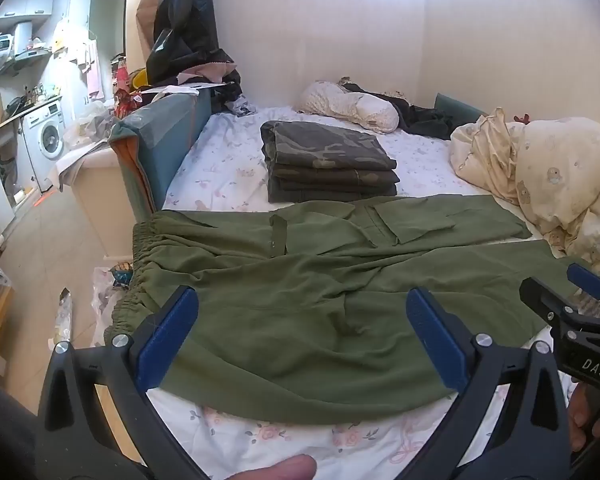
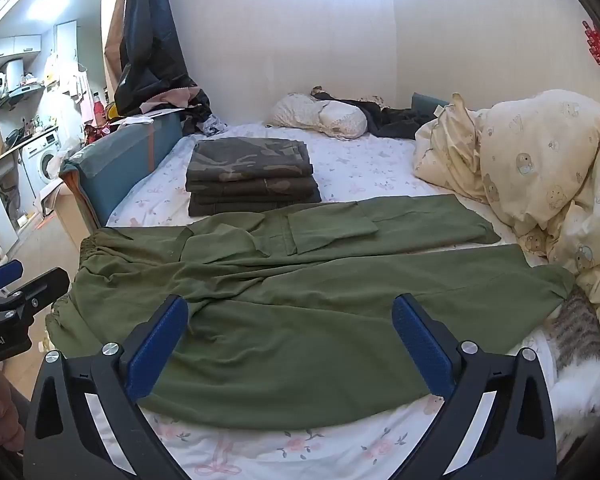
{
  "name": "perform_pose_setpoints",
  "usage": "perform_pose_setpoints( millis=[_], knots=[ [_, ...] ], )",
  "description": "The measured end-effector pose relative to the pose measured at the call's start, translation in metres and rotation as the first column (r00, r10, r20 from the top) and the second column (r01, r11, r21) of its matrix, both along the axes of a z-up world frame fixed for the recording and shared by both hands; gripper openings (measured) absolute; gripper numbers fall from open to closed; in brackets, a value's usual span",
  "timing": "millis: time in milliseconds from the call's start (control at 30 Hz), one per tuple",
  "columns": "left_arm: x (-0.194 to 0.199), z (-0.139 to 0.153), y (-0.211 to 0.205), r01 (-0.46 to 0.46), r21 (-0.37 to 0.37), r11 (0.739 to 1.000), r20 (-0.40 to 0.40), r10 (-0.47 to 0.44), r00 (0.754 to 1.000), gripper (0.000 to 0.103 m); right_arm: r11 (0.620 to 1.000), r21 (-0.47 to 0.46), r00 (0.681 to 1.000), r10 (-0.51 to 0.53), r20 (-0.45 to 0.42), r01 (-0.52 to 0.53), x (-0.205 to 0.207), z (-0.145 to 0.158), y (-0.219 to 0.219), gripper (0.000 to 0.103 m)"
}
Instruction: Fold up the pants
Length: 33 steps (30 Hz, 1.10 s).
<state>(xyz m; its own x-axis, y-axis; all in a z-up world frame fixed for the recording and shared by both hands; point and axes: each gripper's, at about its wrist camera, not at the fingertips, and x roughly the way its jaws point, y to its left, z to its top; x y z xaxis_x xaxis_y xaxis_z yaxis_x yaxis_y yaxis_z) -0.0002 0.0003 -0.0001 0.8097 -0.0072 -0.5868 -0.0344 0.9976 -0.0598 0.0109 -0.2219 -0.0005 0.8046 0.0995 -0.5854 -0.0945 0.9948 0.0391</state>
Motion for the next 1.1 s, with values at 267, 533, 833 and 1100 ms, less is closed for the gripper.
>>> perform_pose_setpoints(
  millis=[267, 533, 833, 1100],
  knots=[
    [-0.0004, 0.0018, 0.0025, 0.004, 0.003, 1.000, -0.008, -0.004, 1.000, 0.102, 1.000, -0.004, 1.000, -0.001, 0.007, 0.001, 0.0003, -0.0009, 0.0006, 0.103],
    [0.0000, 0.0012, 0.0022, 0.002, 0.011, 1.000, -0.010, -0.002, 1.000, 0.102, 1.000, -0.001, 1.000, -0.002, 0.003, 0.002, 0.0004, -0.0026, -0.0008, 0.103],
    [0.0002, 0.0013, 0.0009, -0.001, 0.015, 1.000, -0.009, 0.001, 1.000, 0.103, 1.000, -0.006, 1.000, -0.001, 0.001, 0.001, 0.0012, -0.0023, 0.0005, 0.103],
    [0.0008, 0.0033, 0.0027, -0.001, 0.017, 1.000, -0.009, 0.001, 1.000, 0.102, 1.000, -0.007, 1.000, 0.001, 0.002, -0.001, -0.0002, -0.0036, -0.0012, 0.103]
  ],
)
